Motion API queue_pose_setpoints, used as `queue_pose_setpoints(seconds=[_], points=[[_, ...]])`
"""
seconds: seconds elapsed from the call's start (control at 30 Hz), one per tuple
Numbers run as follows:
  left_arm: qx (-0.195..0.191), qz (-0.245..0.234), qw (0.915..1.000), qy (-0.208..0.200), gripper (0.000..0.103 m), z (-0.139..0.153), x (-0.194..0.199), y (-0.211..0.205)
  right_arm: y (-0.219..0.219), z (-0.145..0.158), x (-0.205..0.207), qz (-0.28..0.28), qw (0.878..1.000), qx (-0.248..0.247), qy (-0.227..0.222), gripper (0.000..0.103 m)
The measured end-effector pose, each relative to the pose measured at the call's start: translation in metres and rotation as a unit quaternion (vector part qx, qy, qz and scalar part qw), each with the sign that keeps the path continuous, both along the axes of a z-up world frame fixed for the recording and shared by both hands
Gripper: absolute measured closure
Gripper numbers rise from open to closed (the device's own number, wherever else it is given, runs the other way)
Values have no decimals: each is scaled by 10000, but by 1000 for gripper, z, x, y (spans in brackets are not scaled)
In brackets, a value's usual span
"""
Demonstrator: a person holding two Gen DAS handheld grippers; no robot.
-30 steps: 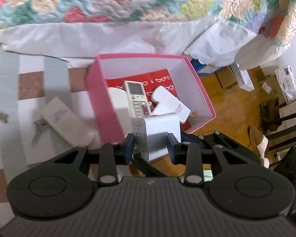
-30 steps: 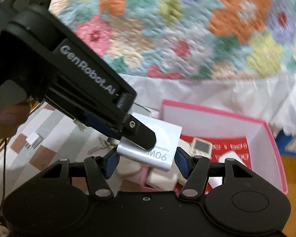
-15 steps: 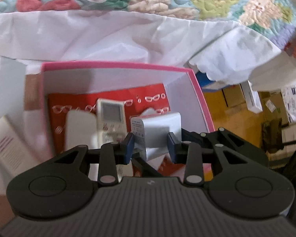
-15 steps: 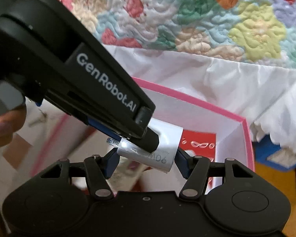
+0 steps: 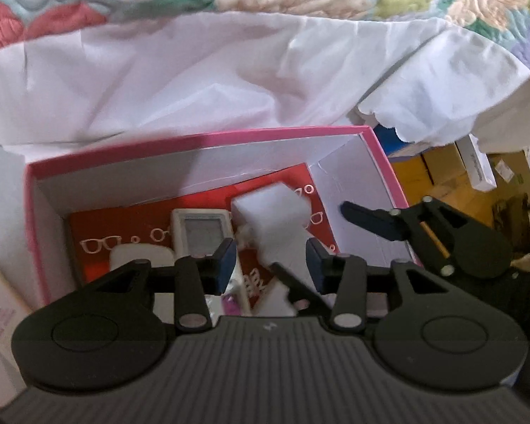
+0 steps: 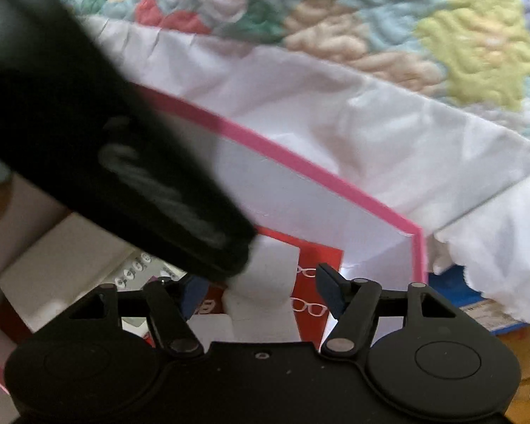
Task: Organize rigid objects
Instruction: 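Lower the cube charger into the pink box and open the left gripper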
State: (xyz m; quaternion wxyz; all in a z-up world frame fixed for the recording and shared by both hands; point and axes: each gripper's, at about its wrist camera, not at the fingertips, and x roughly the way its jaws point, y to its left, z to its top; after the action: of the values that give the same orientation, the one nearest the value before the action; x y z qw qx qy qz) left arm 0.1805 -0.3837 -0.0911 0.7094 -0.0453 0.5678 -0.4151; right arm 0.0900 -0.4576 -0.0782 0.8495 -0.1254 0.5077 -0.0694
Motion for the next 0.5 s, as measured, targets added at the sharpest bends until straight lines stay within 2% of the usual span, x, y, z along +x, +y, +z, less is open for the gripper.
queue_pose_setpoints(seconds=[0.17, 0.33, 0.5], points=[[163, -158, 9996, -187, 61, 14, -2, 26, 2, 15, -17, -211, 9990, 356, -190, 33], [277, -362, 9979, -450, 61, 44, -11, 63, 20, 43, -40, -312, 9945, 745, -660, 32], [320, -404, 9964, -680, 58, 77, -22, 101, 45, 72, -52, -257, 9875, 1405, -664, 33]])
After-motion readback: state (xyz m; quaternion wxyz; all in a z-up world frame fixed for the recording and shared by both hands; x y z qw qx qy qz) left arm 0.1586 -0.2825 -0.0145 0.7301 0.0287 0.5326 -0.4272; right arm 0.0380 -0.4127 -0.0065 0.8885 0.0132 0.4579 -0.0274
